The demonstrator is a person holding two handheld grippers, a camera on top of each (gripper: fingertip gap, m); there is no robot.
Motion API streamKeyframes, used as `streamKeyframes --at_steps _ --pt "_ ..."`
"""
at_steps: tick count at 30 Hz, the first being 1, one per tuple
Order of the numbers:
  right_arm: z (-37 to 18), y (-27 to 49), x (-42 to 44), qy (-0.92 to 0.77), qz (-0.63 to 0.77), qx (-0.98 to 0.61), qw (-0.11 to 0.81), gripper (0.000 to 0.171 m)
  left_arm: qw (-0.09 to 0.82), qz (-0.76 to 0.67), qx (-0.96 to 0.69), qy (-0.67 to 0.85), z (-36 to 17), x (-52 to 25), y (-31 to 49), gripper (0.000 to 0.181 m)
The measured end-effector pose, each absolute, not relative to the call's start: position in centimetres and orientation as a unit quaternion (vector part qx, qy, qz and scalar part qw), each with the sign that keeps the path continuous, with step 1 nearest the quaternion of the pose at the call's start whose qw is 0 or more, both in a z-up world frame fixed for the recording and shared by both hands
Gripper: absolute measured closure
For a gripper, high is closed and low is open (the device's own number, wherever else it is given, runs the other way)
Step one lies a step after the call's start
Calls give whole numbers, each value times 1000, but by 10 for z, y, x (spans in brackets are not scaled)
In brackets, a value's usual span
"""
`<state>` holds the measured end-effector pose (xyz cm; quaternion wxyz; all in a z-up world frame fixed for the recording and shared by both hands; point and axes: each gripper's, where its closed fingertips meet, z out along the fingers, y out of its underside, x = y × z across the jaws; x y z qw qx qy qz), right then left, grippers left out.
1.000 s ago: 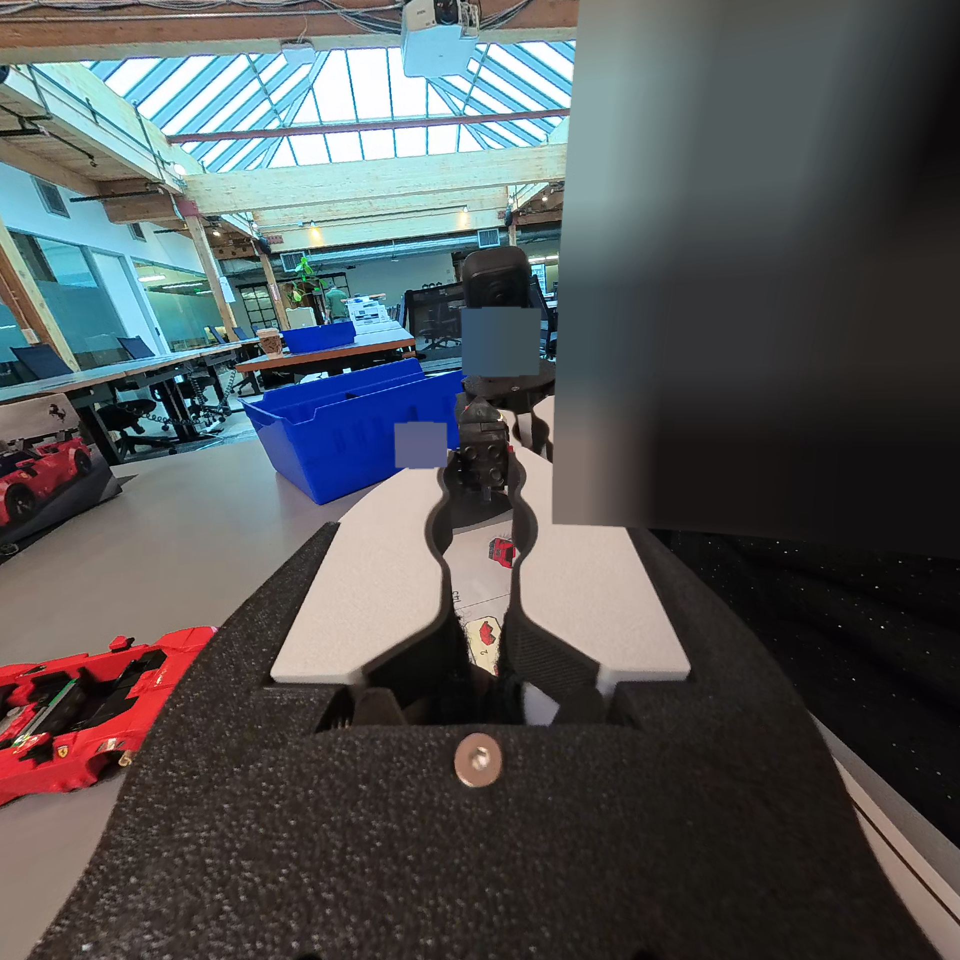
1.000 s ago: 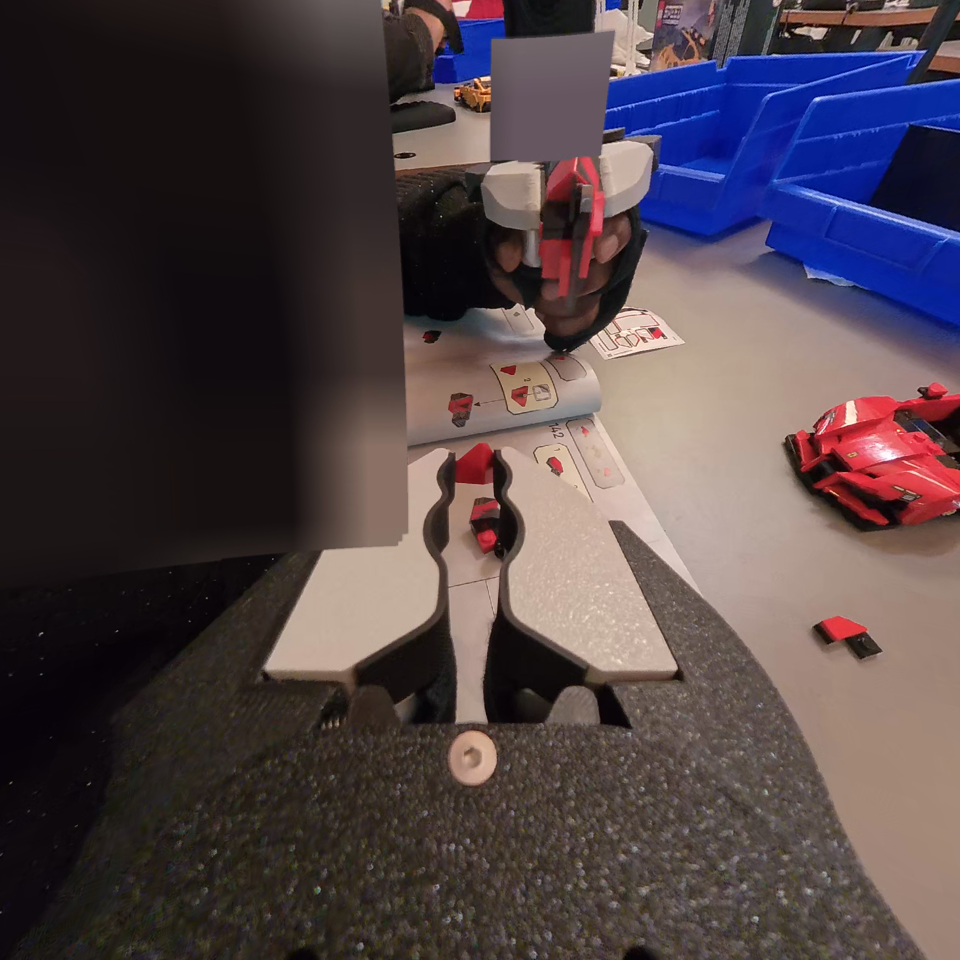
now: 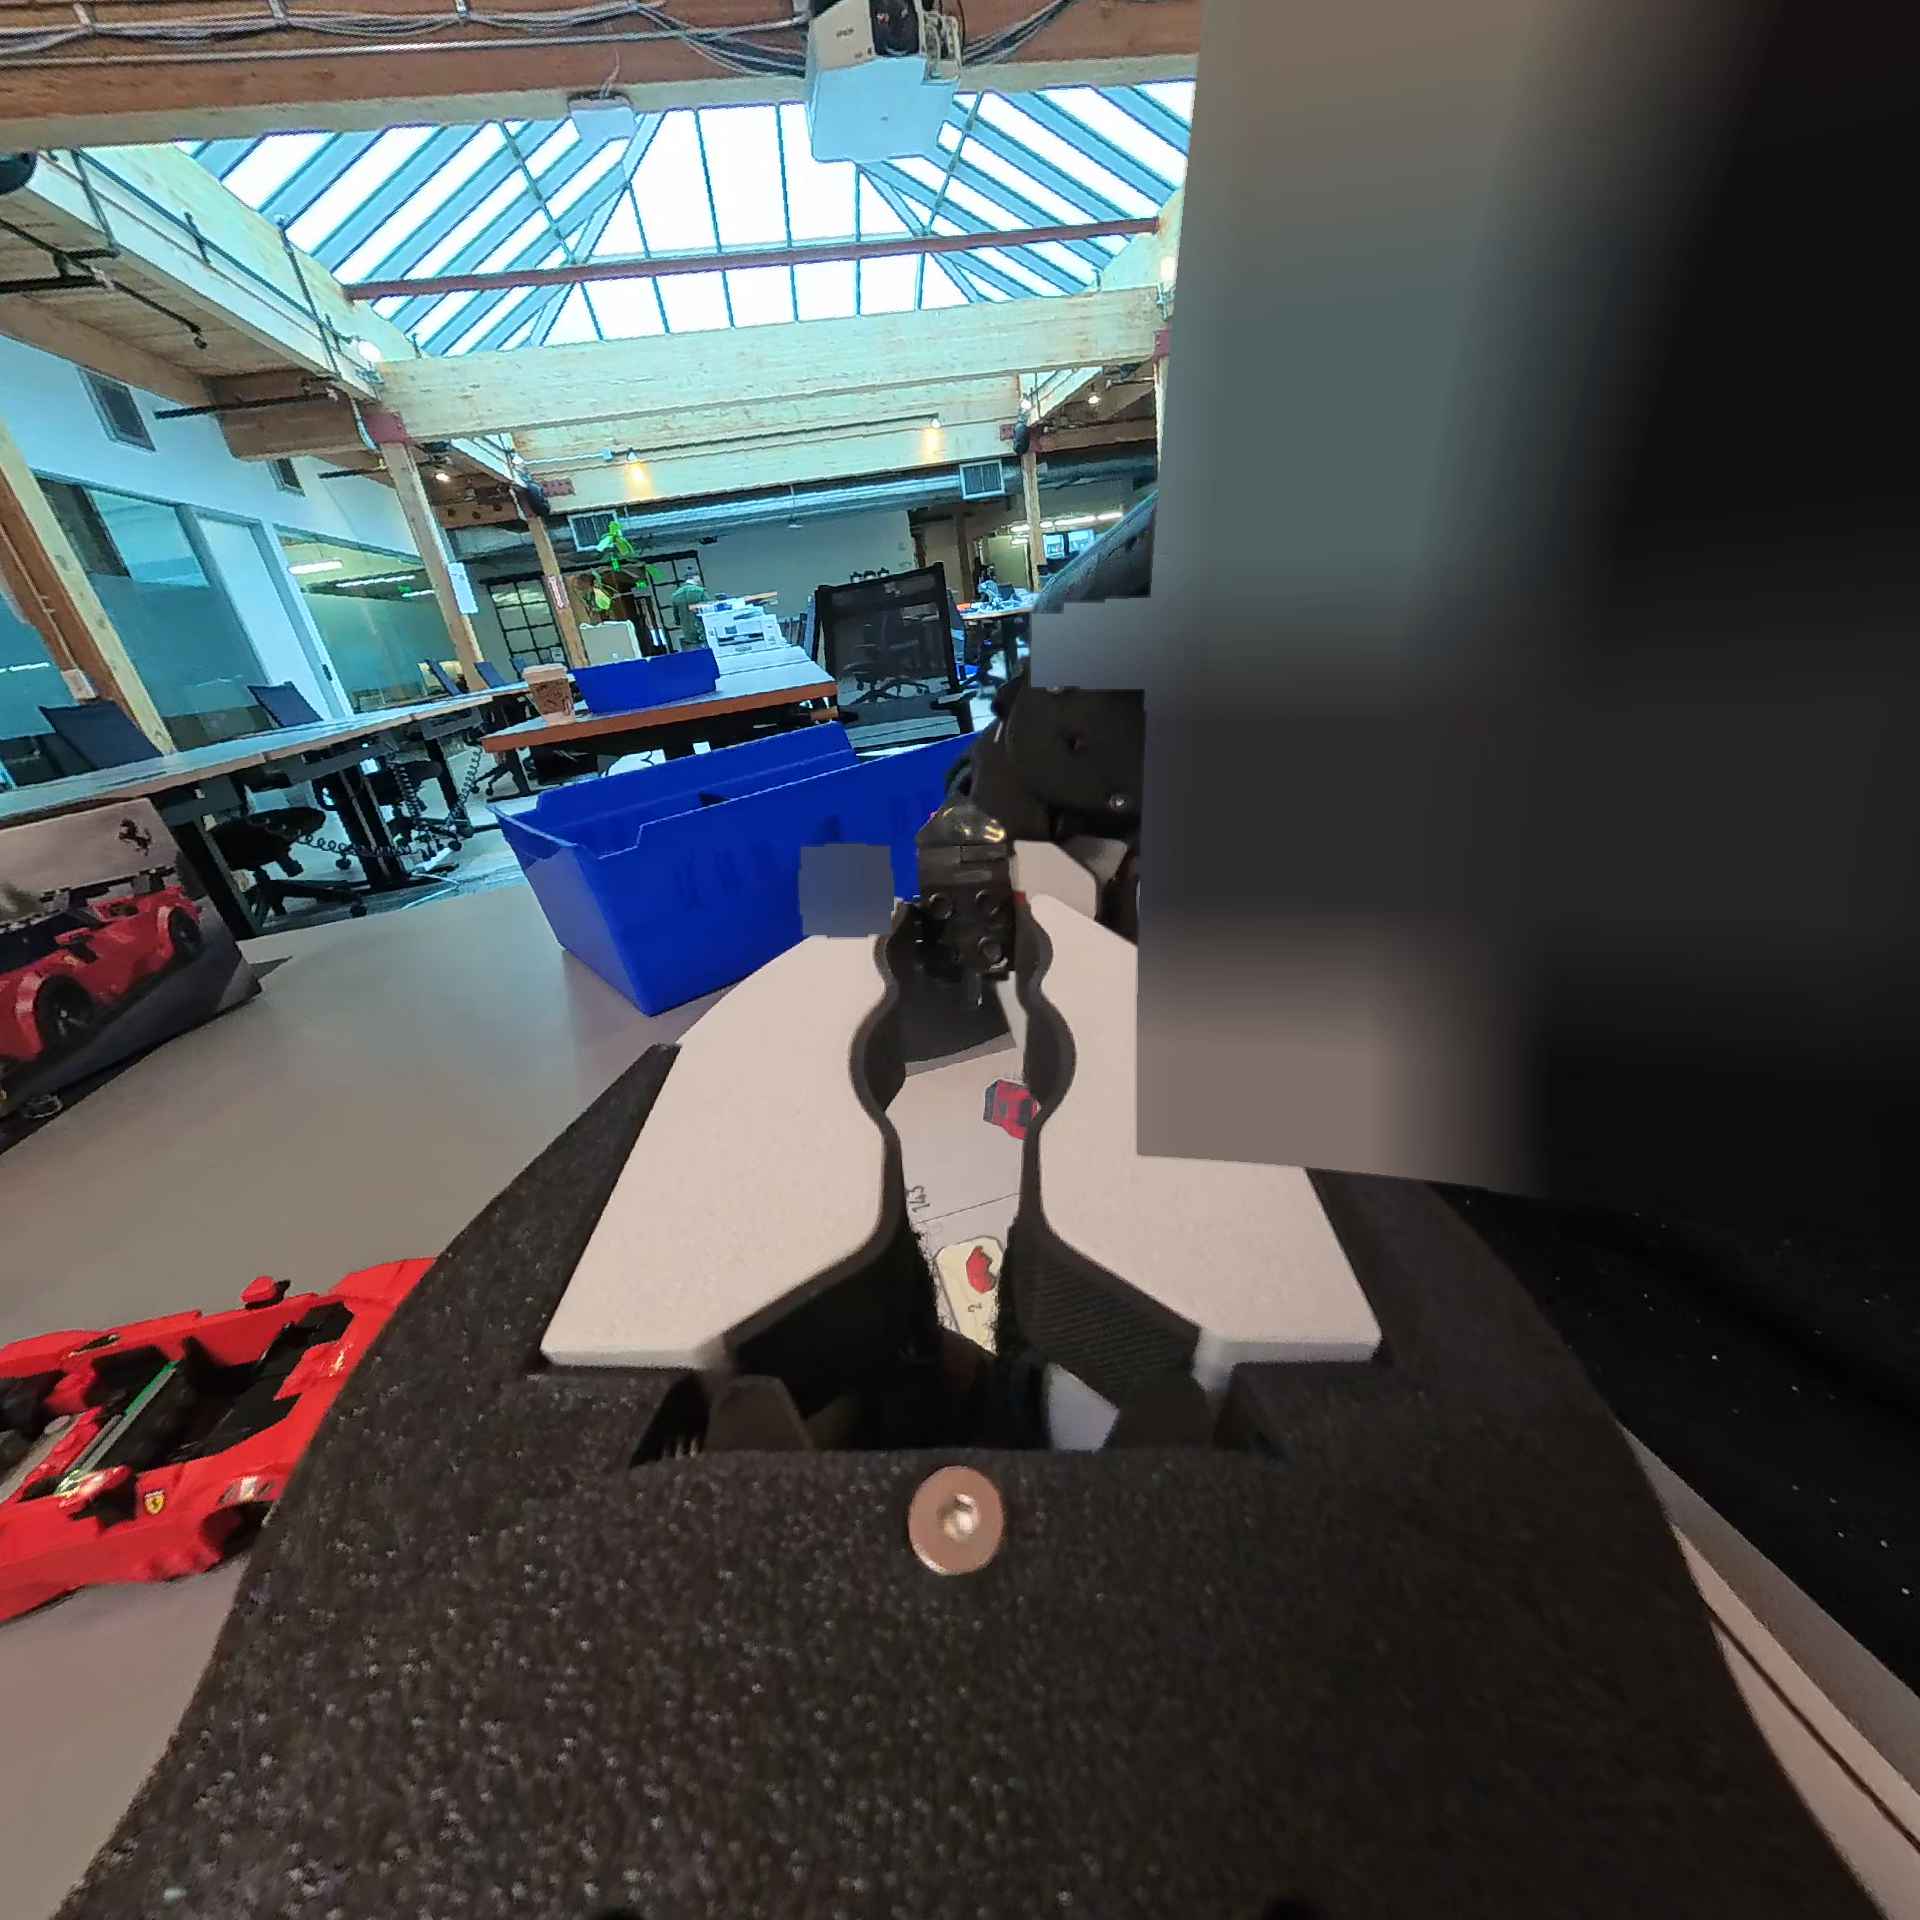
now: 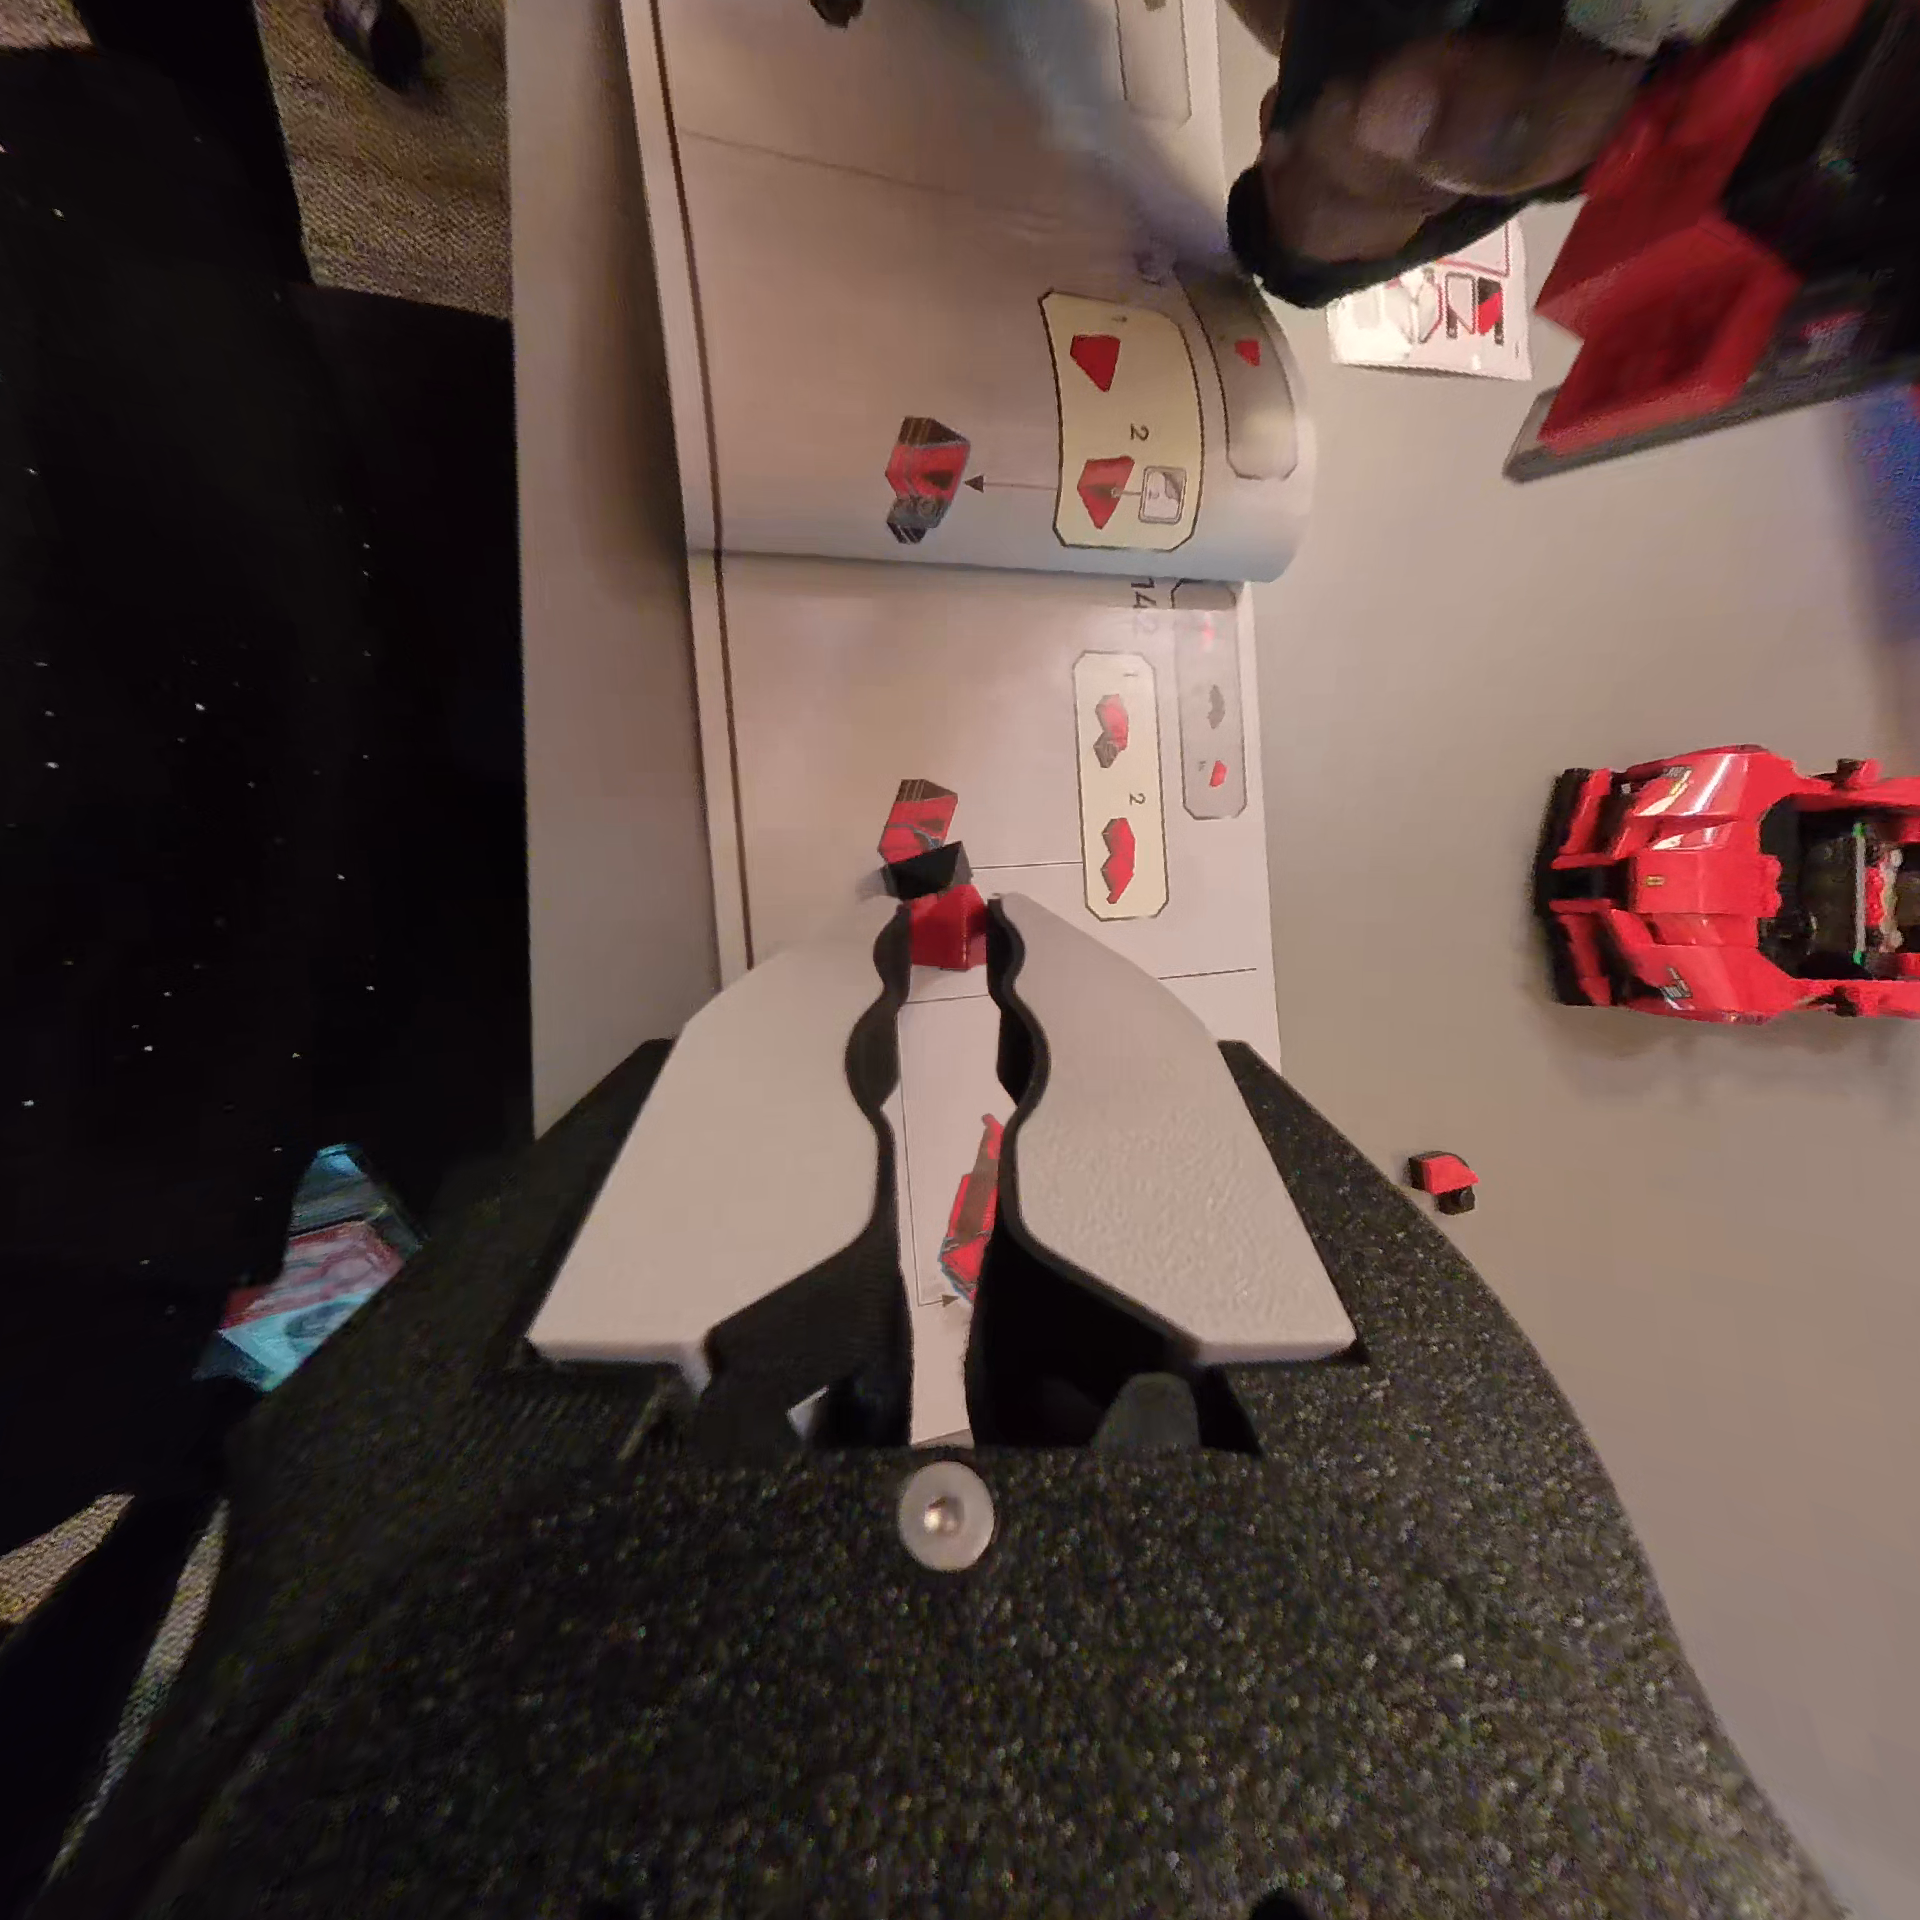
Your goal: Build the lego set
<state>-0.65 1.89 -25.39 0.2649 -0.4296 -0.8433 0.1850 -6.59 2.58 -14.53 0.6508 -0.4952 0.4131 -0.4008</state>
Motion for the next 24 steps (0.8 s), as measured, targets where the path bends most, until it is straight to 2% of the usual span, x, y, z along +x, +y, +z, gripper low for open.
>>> streamKeyframes --at_steps 15,24 --pt "-266 18 -11 -873 186 -391 225 157 651 -403 -489 418 -143 -65 23 163" --pt "-267 18 -12 -859 218 -401 230 157 650 -404 -489 418 -143 -64 23 163"
